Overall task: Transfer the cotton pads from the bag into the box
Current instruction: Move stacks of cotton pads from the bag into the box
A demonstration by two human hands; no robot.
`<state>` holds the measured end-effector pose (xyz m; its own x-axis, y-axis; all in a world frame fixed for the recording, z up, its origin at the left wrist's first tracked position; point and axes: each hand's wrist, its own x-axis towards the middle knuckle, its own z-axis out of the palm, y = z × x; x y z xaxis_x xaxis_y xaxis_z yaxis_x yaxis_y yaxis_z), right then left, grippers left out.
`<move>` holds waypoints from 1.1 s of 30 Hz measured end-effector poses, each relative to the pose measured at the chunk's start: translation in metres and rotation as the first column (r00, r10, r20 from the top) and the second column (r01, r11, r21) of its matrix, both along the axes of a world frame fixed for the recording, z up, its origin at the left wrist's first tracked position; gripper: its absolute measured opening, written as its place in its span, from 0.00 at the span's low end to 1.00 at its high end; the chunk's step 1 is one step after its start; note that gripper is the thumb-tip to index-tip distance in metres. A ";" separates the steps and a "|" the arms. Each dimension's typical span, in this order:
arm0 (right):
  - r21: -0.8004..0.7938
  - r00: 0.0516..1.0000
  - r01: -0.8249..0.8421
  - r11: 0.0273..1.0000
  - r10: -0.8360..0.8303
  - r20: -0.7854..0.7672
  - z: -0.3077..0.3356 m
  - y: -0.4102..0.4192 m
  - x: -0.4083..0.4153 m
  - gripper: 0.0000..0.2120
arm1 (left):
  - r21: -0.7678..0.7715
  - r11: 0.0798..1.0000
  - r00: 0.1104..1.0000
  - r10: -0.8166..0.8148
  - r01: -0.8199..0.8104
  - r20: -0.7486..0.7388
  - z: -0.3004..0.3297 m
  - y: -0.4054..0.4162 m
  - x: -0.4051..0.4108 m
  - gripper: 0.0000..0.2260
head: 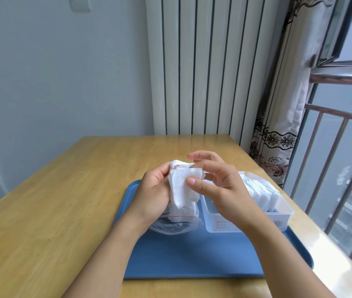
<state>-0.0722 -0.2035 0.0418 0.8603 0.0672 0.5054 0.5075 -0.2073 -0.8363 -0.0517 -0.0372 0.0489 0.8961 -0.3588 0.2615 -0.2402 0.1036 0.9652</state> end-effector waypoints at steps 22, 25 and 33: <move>-0.012 0.987 0.148 0.989 -0.147 0.065 0.000 0.004 0.000 0.06 | -0.032 0.999 0.999 -0.039 0.040 0.007 -0.007 -0.002 0.004 0.22; 0.134 0.999 0.050 0.990 -0.050 0.001 0.000 0.006 -0.001 0.27 | -0.059 0.998 1.000 0.029 -0.029 -0.002 -0.009 -0.005 0.006 0.12; 0.170 0.984 0.059 0.984 -0.028 -0.176 -0.003 0.026 0.002 0.40 | -0.049 0.991 0.991 -0.130 0.128 -0.035 -0.011 -0.011 -0.005 0.23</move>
